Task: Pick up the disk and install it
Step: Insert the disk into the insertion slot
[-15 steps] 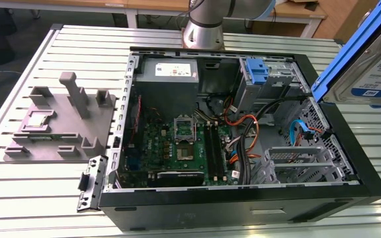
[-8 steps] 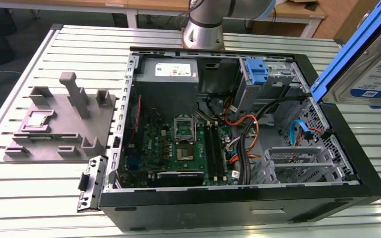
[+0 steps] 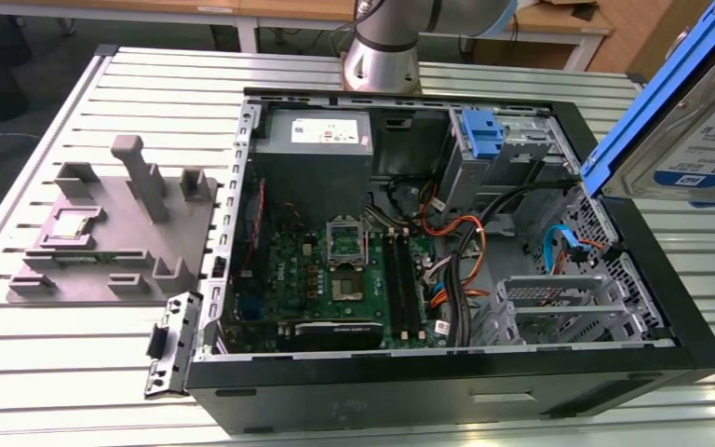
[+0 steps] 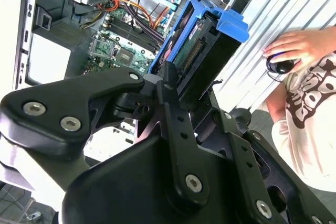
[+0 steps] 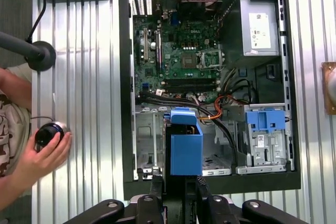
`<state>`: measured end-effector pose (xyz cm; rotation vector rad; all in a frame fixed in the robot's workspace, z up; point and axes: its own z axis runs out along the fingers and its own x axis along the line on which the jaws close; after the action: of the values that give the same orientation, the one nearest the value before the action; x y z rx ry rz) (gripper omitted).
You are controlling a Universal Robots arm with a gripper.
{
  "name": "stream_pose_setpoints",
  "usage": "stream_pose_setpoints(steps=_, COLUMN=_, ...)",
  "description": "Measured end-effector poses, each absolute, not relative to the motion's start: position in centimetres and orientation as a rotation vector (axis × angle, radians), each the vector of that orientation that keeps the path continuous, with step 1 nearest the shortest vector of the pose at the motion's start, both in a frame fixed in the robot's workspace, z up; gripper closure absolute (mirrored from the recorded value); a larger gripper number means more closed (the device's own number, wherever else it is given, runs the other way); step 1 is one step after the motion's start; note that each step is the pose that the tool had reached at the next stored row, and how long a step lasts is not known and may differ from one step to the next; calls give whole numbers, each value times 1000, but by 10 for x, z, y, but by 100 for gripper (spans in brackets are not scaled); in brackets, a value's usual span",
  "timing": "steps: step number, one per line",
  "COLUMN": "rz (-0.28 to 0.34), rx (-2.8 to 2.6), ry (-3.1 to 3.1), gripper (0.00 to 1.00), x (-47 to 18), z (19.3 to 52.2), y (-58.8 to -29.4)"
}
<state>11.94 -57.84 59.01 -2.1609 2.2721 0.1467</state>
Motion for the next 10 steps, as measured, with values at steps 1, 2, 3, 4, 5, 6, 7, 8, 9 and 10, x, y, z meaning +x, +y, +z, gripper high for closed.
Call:
stream_pose_setpoints(steps=1, rz=147, rx=-2161, ry=2272, gripper=65, x=119, z=589, y=-578)
stream_pose_setpoints(steps=2, rz=147, rx=-2161, ry=2272, gripper=65, x=119, z=588, y=-578)
stream_pose_setpoints(steps=3, rz=147, rx=-2161, ry=2272, gripper=65, x=119, z=587, y=-578)
stream_pose_setpoints(steps=4, rz=147, rx=-2161, ry=2272, gripper=65, x=119, z=586, y=-578)
stream_pose_setpoints(steps=5, rz=147, rx=-2161, ry=2272, gripper=65, x=119, z=586, y=-579)
stream_pose_setpoints(steps=6, rz=147, rx=-2161, ry=2272, gripper=65, x=119, z=586, y=-579)
stream_pose_setpoints(steps=7, rz=147, rx=-2161, ry=2272, gripper=65, x=119, z=586, y=-579)
stream_pose_setpoints(steps=8, rz=147, rx=-2161, ry=2272, gripper=65, x=119, z=586, y=-578)
stream_pose_setpoints(steps=9, rz=147, rx=-2161, ry=2272, gripper=65, x=119, z=586, y=-578)
stream_pose_setpoints(steps=10, rz=147, rx=-2161, ry=2272, gripper=65, x=119, z=585, y=-578)
